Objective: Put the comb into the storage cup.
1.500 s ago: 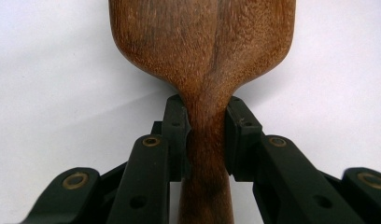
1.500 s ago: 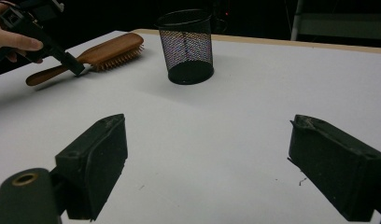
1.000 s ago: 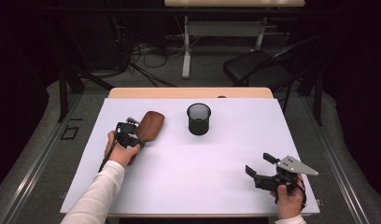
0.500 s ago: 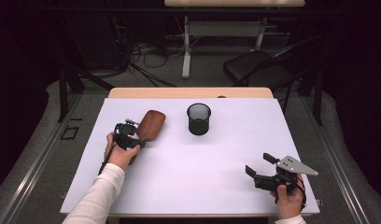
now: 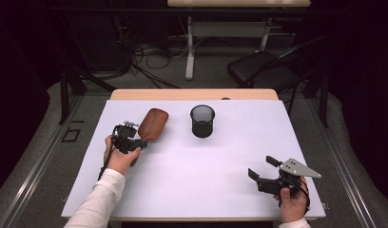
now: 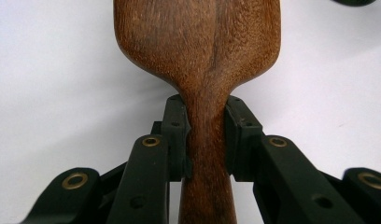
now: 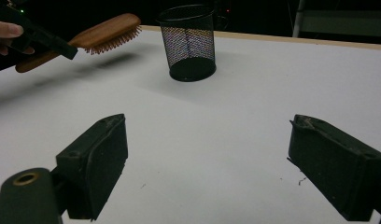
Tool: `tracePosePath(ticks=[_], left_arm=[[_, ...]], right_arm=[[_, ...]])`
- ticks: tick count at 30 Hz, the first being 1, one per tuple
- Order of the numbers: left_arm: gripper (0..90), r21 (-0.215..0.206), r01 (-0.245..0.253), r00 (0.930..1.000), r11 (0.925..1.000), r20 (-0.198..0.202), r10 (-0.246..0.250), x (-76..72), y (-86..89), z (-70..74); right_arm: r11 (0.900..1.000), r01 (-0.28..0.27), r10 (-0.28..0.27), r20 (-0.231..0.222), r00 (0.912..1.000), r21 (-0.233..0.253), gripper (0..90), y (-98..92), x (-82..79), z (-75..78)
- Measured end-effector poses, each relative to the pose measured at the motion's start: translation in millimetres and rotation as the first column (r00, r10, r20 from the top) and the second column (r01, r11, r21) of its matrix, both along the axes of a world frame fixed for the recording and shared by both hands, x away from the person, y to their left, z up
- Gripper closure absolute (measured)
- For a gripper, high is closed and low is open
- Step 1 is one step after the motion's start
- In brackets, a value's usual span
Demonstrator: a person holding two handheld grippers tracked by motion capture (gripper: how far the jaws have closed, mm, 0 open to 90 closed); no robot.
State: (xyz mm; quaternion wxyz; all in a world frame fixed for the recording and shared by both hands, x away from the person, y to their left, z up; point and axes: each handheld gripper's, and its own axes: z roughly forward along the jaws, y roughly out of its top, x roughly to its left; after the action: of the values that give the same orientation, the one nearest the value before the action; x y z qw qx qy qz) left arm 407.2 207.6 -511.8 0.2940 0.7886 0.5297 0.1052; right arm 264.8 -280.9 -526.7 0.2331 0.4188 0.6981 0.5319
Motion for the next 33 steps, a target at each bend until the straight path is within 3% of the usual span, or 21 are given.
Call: tracePosePath(ticks=[17, 25, 33], left_arm=[[72.8, -0.105, 0.040, 0.9961, 0.9937, 0.082, -0.032, -19.2, 3.0, 14.2], [72.8, -0.148, 0.073, 0.9900, 0.9863, 0.131, -0.054, -30.8, 1.1, 24.4], [72.8, -0.186, 0.125, 0.9795, 0.9746, 0.179, -0.091, -43.7, -3.8, 36.5]], right_arm=[[1.000, 0.000, 0.000, -0.004, 1.0000, 0.002, 11.6, 0.7, 0.8, -1.4], [1.000, 0.002, -0.002, -0.005, 1.0000, -0.001, 11.6, 0.7, 1.0, -1.6], [1.000, 0.000, 0.000, -0.004, 1.0000, -0.001, 11.6, 1.3, 0.8, -1.5]])
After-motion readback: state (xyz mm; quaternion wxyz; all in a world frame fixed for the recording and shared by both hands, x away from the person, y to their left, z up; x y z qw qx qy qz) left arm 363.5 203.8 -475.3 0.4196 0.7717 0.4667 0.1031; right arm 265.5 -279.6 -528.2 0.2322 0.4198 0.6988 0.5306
